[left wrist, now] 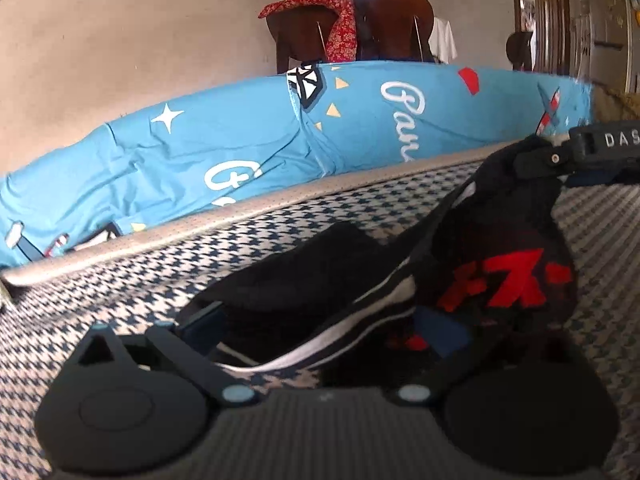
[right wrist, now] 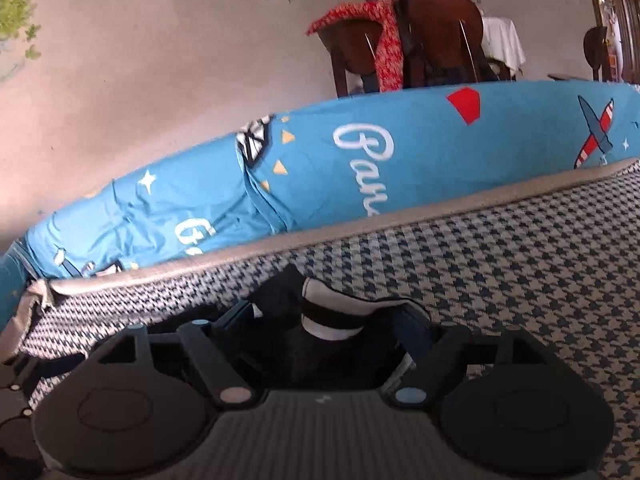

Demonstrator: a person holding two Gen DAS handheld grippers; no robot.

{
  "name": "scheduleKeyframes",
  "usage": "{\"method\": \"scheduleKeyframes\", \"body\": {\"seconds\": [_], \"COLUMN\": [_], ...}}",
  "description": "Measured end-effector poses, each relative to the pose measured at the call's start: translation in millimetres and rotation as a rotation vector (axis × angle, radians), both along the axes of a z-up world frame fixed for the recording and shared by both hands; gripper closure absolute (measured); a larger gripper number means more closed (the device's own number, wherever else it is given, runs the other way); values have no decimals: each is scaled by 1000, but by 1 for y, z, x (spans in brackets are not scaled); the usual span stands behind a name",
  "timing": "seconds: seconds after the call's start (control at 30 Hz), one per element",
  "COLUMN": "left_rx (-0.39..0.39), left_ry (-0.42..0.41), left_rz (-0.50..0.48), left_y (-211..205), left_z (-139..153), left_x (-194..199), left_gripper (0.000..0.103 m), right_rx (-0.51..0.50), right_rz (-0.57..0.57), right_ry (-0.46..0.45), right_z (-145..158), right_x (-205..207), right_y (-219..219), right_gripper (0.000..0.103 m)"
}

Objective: Fold clothes

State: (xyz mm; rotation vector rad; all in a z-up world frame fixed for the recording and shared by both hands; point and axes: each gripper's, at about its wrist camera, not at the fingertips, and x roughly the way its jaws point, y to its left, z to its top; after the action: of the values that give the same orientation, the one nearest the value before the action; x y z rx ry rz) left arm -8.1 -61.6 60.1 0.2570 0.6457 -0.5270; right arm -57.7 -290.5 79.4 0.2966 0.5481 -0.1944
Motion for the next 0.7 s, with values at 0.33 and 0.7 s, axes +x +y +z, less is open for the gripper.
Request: {"method": "scheduleKeyframes", "body": {"seconds": [0.33,0.7], "left_rx": [51,164], "left_ry": [88,51], "left_rz": [123,155], "left_y": [-12,-34], "left_z": [-13,-23], "left_x": [15,8], "left_gripper": [0,0], "right_rx": [-36,-20], "right_rz": [-27,-34], "right_ry": [117,226], "right_z": [-15,-36], "right_x": [13,21], "right_y": [7,6], "right_gripper": [25,25]}}
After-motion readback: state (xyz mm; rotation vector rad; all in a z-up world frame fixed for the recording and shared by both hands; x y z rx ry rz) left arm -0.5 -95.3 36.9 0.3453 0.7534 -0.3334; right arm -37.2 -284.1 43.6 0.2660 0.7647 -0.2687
